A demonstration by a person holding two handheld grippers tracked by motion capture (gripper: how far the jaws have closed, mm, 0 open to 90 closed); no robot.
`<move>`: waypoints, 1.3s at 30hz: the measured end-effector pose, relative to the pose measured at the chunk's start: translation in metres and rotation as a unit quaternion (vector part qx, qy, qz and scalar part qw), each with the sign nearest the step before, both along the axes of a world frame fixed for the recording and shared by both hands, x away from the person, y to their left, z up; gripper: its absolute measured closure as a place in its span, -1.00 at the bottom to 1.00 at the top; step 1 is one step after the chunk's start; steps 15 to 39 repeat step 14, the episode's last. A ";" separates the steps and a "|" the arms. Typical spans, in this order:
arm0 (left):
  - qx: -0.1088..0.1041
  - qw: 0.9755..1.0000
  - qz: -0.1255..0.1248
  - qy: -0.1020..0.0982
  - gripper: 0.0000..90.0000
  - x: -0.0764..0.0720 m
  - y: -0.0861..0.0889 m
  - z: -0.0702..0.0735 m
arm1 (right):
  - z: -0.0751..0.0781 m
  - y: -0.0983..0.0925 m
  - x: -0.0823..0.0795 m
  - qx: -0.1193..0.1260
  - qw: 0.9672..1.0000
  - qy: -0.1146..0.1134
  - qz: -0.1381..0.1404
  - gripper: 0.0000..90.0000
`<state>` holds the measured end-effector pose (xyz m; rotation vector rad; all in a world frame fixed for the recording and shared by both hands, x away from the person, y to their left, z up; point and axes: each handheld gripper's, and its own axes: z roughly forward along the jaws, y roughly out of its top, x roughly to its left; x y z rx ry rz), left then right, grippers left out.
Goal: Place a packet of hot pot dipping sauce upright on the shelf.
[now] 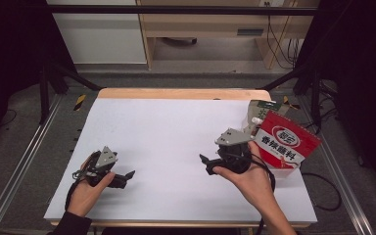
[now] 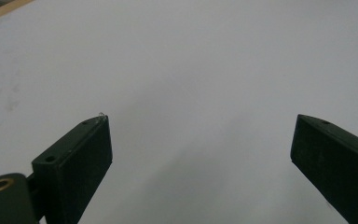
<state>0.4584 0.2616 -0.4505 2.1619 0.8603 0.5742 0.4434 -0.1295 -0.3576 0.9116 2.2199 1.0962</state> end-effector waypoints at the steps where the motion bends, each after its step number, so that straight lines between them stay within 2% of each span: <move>1: 0.000 1.000 -0.001 0.000 -0.89 0.000 0.000 0.000 | -0.007 0.001 -0.001 0.006 1.000 0.005 0.000 -0.80; 7: 0.004 1.000 -0.001 0.000 -0.91 0.000 -0.001 -0.001 | -0.052 0.003 -0.004 0.006 0.999 0.034 -0.007 -0.80; 10: 0.005 1.000 -0.001 0.001 -0.91 0.001 -0.002 -0.001 | -0.070 0.003 -0.004 0.025 0.999 0.045 -0.017 -0.79; 12: 0.005 1.000 -0.001 0.002 -0.91 0.002 -0.002 -0.002 | -0.083 0.002 -0.004 0.043 0.998 0.044 -0.031 -0.73; 14: 0.002 1.000 0.001 0.001 -0.91 0.003 -0.003 -0.002 | -0.092 0.002 -0.005 0.044 0.997 0.056 -0.036 -0.73; 39: 0.002 1.000 0.001 0.001 -0.91 0.003 -0.003 -0.002 | -0.092 0.002 -0.005 0.044 0.997 0.056 -0.036 -0.73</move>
